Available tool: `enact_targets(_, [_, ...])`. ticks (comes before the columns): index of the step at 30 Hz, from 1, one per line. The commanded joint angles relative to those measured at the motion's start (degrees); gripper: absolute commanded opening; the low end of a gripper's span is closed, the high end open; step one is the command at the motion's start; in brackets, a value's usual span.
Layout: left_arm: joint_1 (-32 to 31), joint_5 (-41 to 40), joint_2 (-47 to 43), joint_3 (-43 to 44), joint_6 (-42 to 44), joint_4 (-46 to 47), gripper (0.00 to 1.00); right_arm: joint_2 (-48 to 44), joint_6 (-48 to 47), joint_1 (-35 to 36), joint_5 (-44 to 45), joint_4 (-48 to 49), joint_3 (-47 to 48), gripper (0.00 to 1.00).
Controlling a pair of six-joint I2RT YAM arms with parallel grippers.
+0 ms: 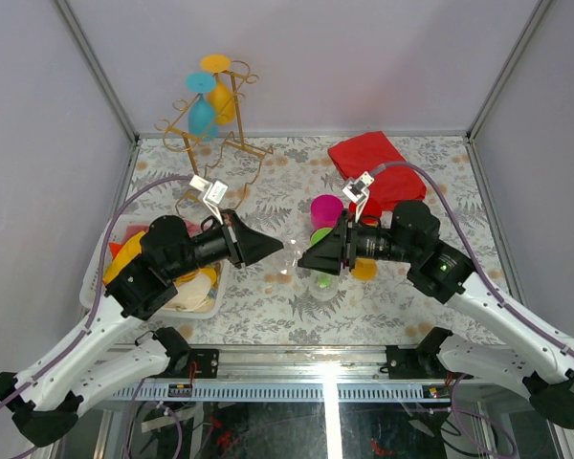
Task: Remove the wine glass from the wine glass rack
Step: Place the wine glass at the center of the board.
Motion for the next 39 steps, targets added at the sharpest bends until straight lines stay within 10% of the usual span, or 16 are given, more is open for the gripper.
enact_targets(1, [-0.6, -0.9, -2.6, -3.0, -1.4, 9.3, 0.0, 1.6, 2.4, 0.0, -2.5, 7.1, 0.6, 0.5])
enact_targets(12, [-0.7, -2.5, -7.1, -7.4, -2.4, 11.4, 0.05, 4.9, 4.3, -0.1, -5.1, 12.3, 1.1, 0.0])
enact_targets(15, [-0.8, -3.0, -9.4, -8.9, -2.4, 11.0, 0.29, 5.3, 2.7, 0.0, -4.6, 12.5, 1.9, 0.0])
enact_targets(19, [-0.7, -1.2, -10.5, -10.8, -2.6, 9.8, 0.35, 6.1, -0.6, 0.0, -3.3, 11.4, 3.2, 0.0])
enact_targets(39, [-0.8, 1.6, -8.6, -12.4, -3.9, 9.1, 0.26, 6.0, -3.9, 0.0, -1.3, 11.5, 4.6, 0.0])
